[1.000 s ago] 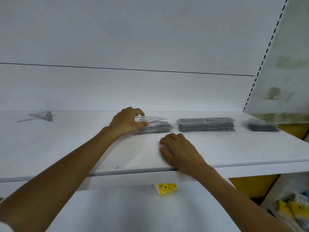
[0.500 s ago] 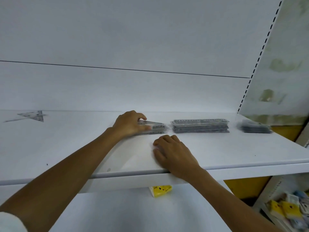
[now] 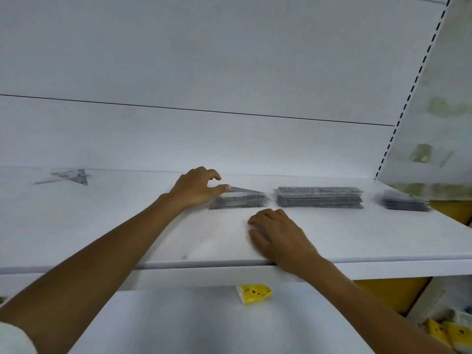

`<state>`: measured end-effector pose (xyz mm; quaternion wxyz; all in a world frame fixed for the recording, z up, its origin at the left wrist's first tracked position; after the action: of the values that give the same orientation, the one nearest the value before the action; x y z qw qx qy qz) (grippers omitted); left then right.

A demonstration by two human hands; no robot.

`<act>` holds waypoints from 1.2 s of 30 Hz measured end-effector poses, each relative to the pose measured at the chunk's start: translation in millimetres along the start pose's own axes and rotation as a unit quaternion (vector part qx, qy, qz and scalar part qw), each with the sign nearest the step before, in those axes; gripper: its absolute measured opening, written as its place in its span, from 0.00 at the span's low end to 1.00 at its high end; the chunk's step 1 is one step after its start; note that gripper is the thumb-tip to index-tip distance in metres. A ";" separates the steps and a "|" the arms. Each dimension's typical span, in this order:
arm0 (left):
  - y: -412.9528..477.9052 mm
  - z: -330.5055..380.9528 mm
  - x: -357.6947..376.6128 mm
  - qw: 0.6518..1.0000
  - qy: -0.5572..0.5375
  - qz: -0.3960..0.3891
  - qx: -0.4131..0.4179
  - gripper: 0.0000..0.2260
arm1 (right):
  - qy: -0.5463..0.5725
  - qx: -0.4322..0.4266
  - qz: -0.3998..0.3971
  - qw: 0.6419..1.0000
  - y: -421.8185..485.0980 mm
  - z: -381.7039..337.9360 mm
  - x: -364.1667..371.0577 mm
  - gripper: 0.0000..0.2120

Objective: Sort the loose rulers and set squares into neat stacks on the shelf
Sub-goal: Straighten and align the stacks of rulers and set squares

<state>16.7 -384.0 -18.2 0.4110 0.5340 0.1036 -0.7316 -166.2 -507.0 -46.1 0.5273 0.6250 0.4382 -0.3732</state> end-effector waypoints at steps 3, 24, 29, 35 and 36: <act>-11.2 -17.6 -19.3 1.000 0.000 0.014 -0.007 0.19 | 0.006 -0.007 0.002 1.000 -2.0 0.8 -0.4 0.14; -139.9 -206.6 -130.2 0.984 -0.008 0.117 -0.136 0.08 | 0.042 -0.186 0.059 0.980 145.7 -136.9 13.2 0.11; -135.7 -221.5 -122.8 0.985 0.066 0.054 -0.147 0.12 | 0.071 -0.197 0.023 0.978 206.0 -169.2 26.2 0.11; -123.8 -255.9 -140.1 0.974 0.099 0.058 -0.194 0.15 | 0.088 -0.221 -0.068 0.969 249.9 -202.7 75.9 0.12; -121.4 -262.6 -143.9 0.971 0.104 0.061 -0.206 0.15 | 0.083 -0.224 -0.078 0.968 255.8 -208.5 83.1 0.12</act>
<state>126.4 -80.5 -35.6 0.5429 0.5164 0.2611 -0.6086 103.5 -303.9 -3.9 0.5851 0.4835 0.6002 -0.2523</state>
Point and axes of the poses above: each hand's wrist, its own y-axis towards the middle knuckle, its own x-axis out of the palm, z = x × y, the point moved 2 cm from there along y, towards the middle knuckle, and after that the axes turned 4 degrees about -z, right-handed, at the moved point
